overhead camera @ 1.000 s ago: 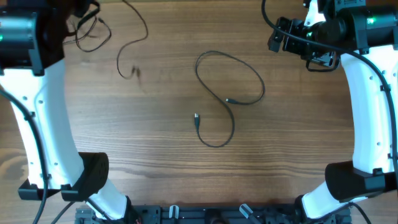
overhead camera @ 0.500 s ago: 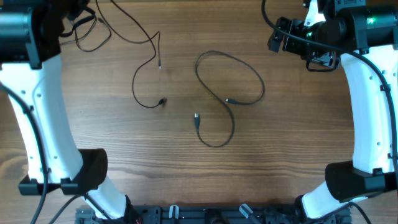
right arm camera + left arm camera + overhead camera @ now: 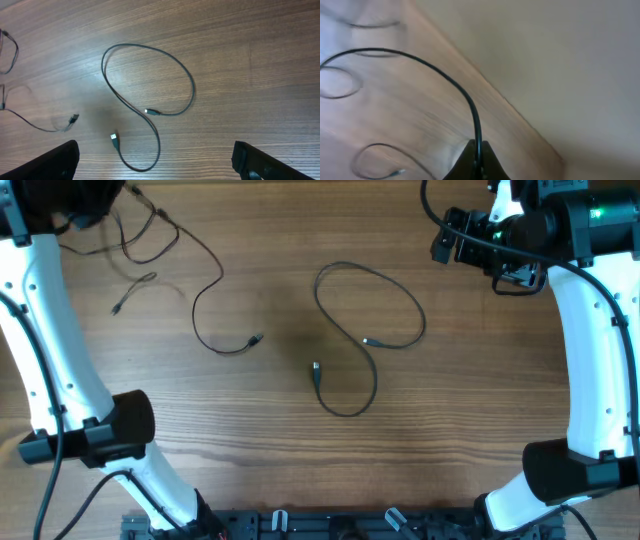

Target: Untangle cables

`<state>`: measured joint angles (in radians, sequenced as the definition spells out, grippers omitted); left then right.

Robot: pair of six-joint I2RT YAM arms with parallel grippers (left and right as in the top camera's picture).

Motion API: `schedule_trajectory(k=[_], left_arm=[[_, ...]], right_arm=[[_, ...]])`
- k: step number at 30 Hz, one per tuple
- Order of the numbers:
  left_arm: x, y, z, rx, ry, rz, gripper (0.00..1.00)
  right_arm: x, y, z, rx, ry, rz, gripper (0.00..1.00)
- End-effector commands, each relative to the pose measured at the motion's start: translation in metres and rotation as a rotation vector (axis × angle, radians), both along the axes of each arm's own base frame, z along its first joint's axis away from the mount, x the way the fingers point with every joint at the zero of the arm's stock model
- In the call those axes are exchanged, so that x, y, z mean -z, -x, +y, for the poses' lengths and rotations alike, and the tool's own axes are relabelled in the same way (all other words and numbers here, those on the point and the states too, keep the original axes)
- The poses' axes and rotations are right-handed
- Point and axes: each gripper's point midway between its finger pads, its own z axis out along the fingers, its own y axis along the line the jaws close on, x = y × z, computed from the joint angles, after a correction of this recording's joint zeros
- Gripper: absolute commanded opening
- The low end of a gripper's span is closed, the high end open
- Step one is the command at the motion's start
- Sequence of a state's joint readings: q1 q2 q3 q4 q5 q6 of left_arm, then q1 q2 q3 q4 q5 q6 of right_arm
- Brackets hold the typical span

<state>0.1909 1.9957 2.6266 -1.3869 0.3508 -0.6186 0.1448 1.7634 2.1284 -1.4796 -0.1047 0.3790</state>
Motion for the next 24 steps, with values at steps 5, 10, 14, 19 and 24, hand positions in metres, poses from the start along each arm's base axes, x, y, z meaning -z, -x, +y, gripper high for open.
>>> schedule_trajectory(k=[5,10,14,19,24], left_arm=[[-0.01,0.029,-0.063,0.524,0.015,-0.12,0.04],[0.013,0.032,-0.028,0.403,-0.052,-0.005,0.04],[0.05,0.033,0.022,0.254,-0.143,0.156,0.04],[0.091,0.032,0.121,-0.014,-0.392,0.348,0.04],[0.107,0.026,0.187,-0.167,-0.431,0.365,0.04]], right_arm=[[-0.003,-0.001,0.001,-0.013,-0.006,-0.016,1.0],[-0.003,-0.001,0.001,-0.013,-0.005,-0.016,1.0],[-0.003,-0.001,0.001,-0.014,-0.005,-0.016,1.0],[-0.003,-0.001,0.001,-0.014,-0.005,-0.016,1.0],[-0.003,-0.001,0.001,-0.013,-0.005,-0.016,1.0]])
